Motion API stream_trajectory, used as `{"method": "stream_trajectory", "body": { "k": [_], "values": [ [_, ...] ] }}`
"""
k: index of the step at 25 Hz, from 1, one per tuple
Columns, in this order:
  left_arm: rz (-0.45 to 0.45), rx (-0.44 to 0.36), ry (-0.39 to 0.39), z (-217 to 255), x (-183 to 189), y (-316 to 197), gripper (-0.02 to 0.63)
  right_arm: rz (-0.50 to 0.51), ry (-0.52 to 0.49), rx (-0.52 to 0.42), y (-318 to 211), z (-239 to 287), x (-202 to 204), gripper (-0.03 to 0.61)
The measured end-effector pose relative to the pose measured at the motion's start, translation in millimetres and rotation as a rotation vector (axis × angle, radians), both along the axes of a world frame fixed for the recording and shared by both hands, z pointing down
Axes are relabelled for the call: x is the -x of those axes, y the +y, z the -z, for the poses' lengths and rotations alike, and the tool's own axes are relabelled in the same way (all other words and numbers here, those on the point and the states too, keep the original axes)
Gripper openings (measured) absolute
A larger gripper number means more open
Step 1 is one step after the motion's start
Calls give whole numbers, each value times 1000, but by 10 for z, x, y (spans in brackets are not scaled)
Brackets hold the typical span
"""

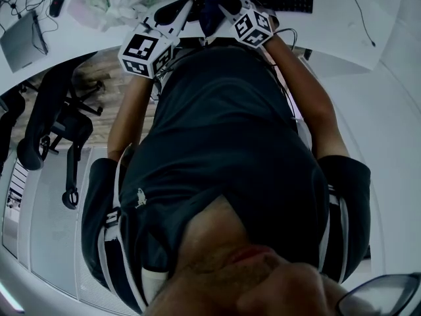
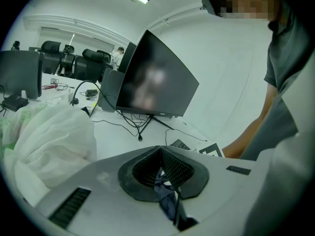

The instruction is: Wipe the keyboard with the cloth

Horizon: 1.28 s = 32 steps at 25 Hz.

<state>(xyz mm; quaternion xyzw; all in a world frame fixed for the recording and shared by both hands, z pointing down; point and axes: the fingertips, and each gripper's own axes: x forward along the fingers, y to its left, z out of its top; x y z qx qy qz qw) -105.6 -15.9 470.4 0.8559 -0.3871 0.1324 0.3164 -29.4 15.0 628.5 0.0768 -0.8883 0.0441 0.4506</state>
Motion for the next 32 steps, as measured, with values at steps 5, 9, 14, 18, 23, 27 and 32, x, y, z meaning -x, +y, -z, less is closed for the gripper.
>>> {"method": "stream_trajectory", "body": {
  "k": [5,9,14,18,23,27,32],
  "values": [
    [5,-6,-1,22,34,29,6,68,35,-9,14,-9,106,43],
    [12,-11,-5,45,67,89,5,105,91,-18,27,-44,177,43],
    [5,-19,-11,53,37,204,6,54,61,-26,12,-25,152,38],
    [12,-14,-10,80,40,345,6,-29,26,-45,46,130,77,34],
    [11,-14,-23,71,100,487,5,-157,0,-58,101,348,-221,34],
    [9,-18,-31,57,134,522,6,-307,100,-72,-25,166,-771,34],
    [6,-9,-27,68,89,564,5,-447,192,-99,-254,15,-1055,34]
  ]
}}
